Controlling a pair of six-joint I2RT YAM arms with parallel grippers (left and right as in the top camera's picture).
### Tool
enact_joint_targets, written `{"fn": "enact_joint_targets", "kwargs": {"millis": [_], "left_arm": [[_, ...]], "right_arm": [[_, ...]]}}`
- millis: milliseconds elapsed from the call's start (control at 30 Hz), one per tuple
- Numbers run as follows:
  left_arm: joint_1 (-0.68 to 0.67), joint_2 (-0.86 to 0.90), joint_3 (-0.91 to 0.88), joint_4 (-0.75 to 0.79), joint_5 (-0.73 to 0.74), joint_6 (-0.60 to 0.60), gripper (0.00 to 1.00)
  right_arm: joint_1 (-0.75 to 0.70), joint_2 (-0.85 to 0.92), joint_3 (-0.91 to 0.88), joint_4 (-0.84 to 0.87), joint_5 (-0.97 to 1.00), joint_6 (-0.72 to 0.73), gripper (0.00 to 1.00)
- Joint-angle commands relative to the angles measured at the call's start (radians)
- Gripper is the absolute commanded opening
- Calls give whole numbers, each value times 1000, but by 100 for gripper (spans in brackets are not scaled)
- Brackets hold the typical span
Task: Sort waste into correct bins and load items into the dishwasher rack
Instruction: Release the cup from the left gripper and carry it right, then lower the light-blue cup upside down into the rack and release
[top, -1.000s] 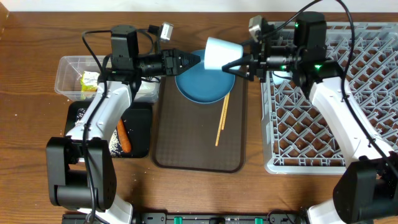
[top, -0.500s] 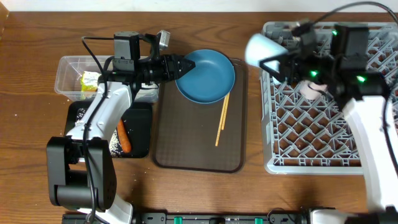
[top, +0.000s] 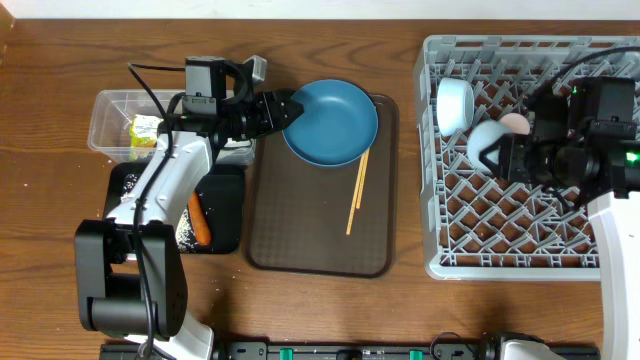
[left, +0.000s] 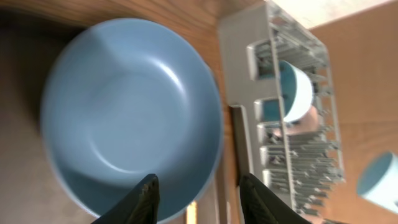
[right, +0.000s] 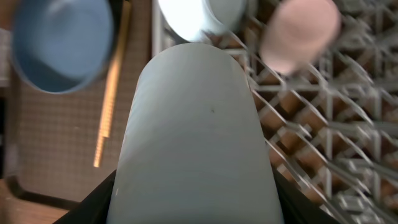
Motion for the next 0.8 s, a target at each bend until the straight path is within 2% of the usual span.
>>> {"fn": "enact_joint_targets", "kwargs": {"millis": [0,300,767], "left_arm": [[3,1,-6,-3,-134,17,43],[2,0,-6,-30,-275,16,43],[2,0,-6,-60,-285,17,43]], "right_arm": [[-9,0,14,-14,64,29,2],[-9,2,14,-84,209,126,1],[-8,85,11,-130,254,161,2]]}}
